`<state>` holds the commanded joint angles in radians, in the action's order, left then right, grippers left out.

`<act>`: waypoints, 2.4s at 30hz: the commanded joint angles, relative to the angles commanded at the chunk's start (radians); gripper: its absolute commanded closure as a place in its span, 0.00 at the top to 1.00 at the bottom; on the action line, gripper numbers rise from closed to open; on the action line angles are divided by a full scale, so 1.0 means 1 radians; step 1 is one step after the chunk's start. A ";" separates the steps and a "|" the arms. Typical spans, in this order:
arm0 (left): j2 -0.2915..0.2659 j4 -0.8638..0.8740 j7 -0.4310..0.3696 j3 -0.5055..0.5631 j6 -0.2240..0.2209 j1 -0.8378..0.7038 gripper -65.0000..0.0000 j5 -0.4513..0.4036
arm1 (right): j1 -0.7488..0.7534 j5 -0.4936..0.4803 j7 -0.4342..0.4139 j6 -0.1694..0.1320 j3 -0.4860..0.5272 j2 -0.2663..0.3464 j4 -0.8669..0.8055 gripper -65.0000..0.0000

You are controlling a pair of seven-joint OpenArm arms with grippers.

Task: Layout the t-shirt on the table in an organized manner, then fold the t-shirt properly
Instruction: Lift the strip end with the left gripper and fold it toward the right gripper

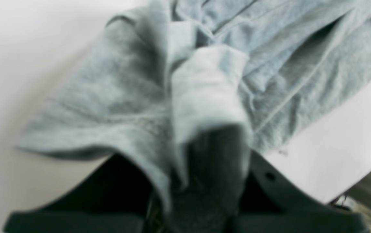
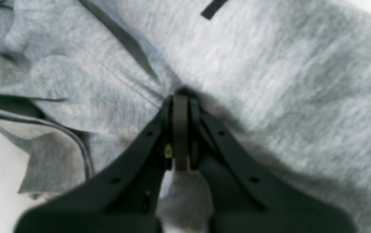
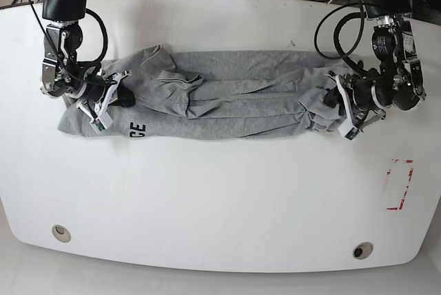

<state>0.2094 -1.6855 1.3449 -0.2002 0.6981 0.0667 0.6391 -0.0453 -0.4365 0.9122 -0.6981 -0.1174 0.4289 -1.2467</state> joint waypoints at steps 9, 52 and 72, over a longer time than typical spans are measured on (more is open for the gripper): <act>-0.133 0.011 0.000 0.000 0.000 0.048 0.07 -0.003 | 0.000 0.000 0.000 0.000 -0.005 0.000 0.000 0.01; -0.367 0.333 -0.203 0.195 0.000 0.178 0.07 0.002 | -0.002 -0.002 0.023 0.000 -0.006 -0.021 -0.003 0.01; -0.367 0.422 -0.245 0.264 0.000 0.230 0.50 0.285 | 0.000 0.000 0.028 0.000 0.002 -0.021 -0.003 0.01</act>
<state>-0.1571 -1.2635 1.0994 0.0637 0.6981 0.2969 0.9244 -0.0453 -0.4365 0.9398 -0.6981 -0.1158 0.4074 -1.2497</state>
